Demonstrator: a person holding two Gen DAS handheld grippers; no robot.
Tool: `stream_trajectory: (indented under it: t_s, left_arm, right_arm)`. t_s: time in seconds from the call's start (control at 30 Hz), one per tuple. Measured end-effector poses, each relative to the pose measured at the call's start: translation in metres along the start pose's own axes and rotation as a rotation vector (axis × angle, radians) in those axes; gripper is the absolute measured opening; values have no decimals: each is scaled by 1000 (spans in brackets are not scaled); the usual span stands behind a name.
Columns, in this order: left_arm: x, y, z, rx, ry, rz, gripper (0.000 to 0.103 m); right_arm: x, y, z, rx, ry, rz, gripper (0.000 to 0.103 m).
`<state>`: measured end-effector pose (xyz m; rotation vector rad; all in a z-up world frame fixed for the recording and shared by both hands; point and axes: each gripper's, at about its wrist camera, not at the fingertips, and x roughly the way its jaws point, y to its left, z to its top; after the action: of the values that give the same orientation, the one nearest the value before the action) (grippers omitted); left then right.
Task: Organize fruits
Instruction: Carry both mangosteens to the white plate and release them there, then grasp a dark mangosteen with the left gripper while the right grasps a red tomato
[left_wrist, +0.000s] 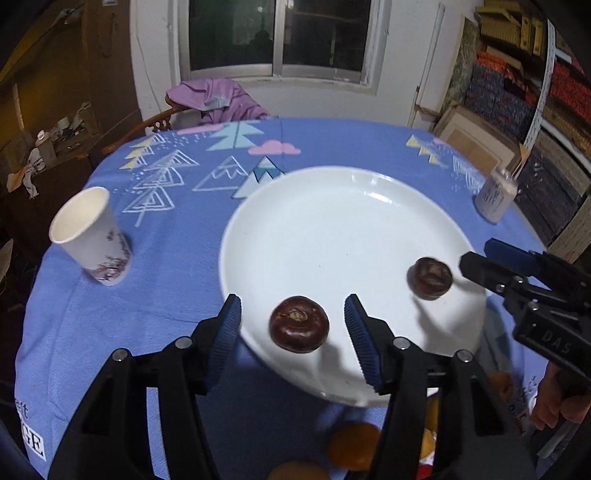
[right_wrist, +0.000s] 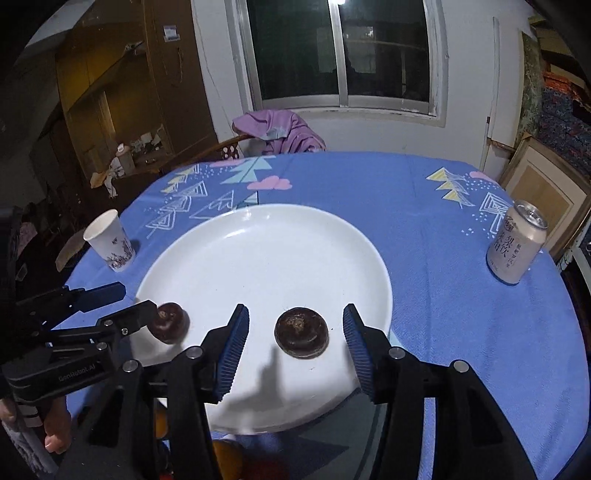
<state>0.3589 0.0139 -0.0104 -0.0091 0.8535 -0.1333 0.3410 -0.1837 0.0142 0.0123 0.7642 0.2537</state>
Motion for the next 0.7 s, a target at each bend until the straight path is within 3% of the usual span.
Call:
stream_trajectory:
  t_s: [0.17, 0.33, 0.53, 0.7]
  left_arm:
    - [-52, 12, -15, -19, -98, 19, 74]
    - [-80, 22, -71, -28, -114, 40, 74]
    - [-97, 51, -141, -97, -81, 23, 74]
    - [-100, 47, -152, -76, -84, 14, 74]
  right_arm:
    - [-55, 6, -14, -4, -89, 38, 64]
    - [-95, 0, -48, 19, -158, 52, 68]
    - [-127, -30, -121, 130, -171, 82, 68]
    - [-130, -49, -154, 216, -144, 105, 69]
